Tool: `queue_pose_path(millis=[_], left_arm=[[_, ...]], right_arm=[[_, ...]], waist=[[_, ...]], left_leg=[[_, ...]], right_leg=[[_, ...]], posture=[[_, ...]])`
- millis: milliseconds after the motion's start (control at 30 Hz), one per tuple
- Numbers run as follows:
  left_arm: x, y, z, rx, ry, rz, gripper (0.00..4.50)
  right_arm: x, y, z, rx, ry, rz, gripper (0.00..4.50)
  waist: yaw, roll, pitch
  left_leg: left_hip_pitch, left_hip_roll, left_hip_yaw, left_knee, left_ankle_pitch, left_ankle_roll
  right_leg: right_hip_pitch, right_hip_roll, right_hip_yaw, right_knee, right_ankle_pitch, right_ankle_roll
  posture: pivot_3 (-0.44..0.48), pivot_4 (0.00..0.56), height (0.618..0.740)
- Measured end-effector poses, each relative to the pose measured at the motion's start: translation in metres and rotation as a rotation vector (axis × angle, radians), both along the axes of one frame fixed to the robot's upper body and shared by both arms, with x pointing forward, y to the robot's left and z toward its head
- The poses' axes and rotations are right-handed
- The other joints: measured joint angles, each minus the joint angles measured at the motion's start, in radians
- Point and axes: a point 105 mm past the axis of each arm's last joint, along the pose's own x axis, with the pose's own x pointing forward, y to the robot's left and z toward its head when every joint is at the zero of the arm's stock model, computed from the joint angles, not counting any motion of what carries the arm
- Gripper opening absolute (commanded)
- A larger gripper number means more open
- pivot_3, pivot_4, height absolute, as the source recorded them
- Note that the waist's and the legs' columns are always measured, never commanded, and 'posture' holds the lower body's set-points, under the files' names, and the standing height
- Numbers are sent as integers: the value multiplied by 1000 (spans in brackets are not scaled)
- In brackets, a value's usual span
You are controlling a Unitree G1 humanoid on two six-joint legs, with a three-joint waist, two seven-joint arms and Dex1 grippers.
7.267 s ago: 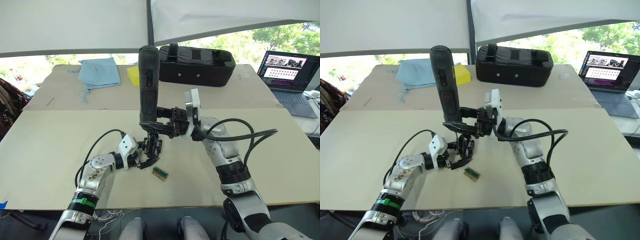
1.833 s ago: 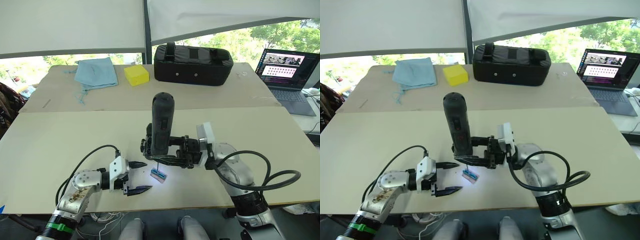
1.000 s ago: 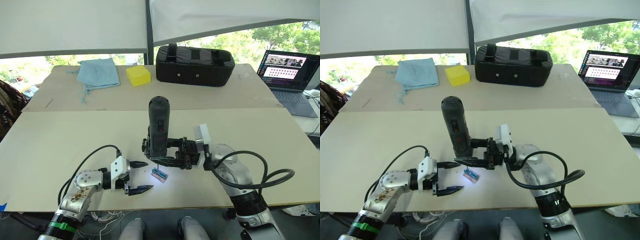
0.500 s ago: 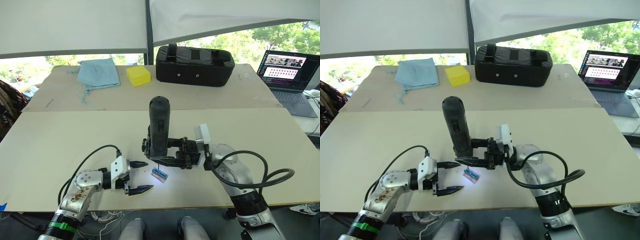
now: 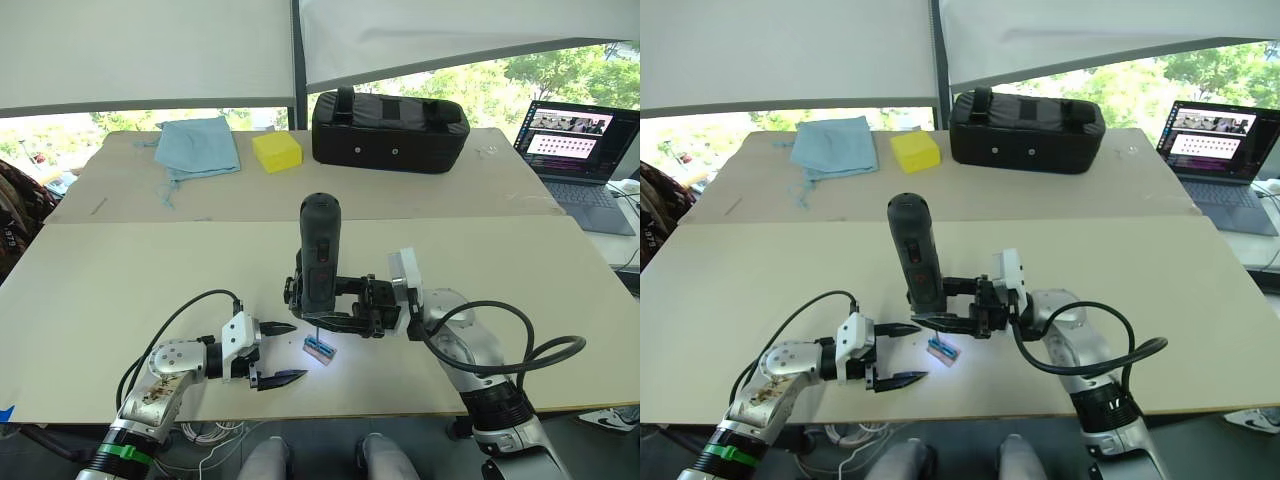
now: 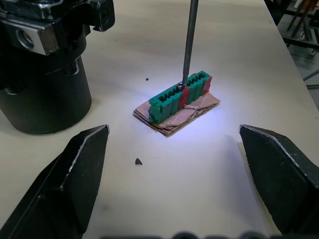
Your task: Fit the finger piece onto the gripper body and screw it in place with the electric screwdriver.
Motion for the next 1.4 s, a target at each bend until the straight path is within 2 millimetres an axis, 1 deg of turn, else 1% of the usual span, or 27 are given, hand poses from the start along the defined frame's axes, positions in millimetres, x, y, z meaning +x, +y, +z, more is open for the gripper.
queue_pose_path(millis=[700,1400], left_arm=[[0,-1,0,0,6,3,4419],[1,-1,0,1,17,15,4419]], right_arm=[[5,-1,-1,3,14,-27,1902],[4,0,-3,-27,-2,-26,1902]], waist=[[0,0,0],[0,0,-1]], left_leg=[[0,0,0,1,0,0],[0,0,0,1,0,0]], right_leg=[[0,0,0,0,0,0],[1,0,0,0,0,0]], posture=[[0,150,740],[0,150,740]])
